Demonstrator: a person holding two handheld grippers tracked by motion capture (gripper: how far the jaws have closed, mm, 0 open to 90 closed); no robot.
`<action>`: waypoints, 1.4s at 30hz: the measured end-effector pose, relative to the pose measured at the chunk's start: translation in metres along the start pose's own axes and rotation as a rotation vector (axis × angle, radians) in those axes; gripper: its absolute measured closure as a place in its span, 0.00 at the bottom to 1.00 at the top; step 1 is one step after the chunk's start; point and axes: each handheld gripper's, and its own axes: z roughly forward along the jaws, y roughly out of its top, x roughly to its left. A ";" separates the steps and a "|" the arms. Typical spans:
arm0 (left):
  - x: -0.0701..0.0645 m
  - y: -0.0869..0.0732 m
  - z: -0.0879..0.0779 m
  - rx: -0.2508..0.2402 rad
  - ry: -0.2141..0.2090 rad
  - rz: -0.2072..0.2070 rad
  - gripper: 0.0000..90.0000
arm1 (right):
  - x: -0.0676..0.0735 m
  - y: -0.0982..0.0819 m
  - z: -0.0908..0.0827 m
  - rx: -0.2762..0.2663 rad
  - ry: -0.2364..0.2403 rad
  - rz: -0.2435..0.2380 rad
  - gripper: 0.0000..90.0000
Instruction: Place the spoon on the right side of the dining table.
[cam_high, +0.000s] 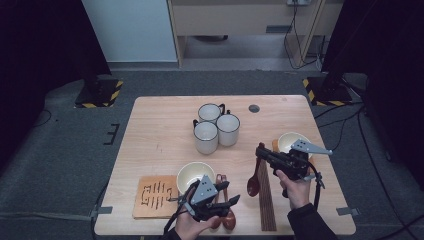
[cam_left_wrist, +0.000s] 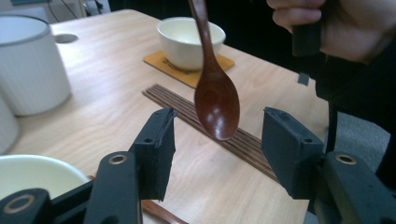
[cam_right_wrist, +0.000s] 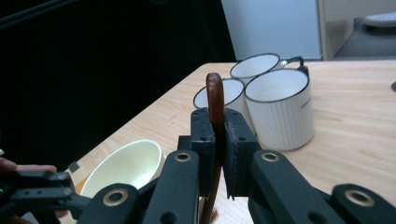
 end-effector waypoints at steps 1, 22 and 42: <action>0.001 0.001 -0.002 -0.005 0.005 -0.003 0.48 | 0.000 0.001 0.000 -0.005 -0.002 0.000 0.94; 0.051 0.019 -0.039 -0.086 0.140 -0.072 0.41 | -0.010 0.018 0.003 -0.075 -0.063 -0.010 0.94; 0.094 0.018 -0.065 -0.120 0.269 -0.144 0.38 | -0.018 0.035 0.012 -0.114 -0.125 -0.026 0.94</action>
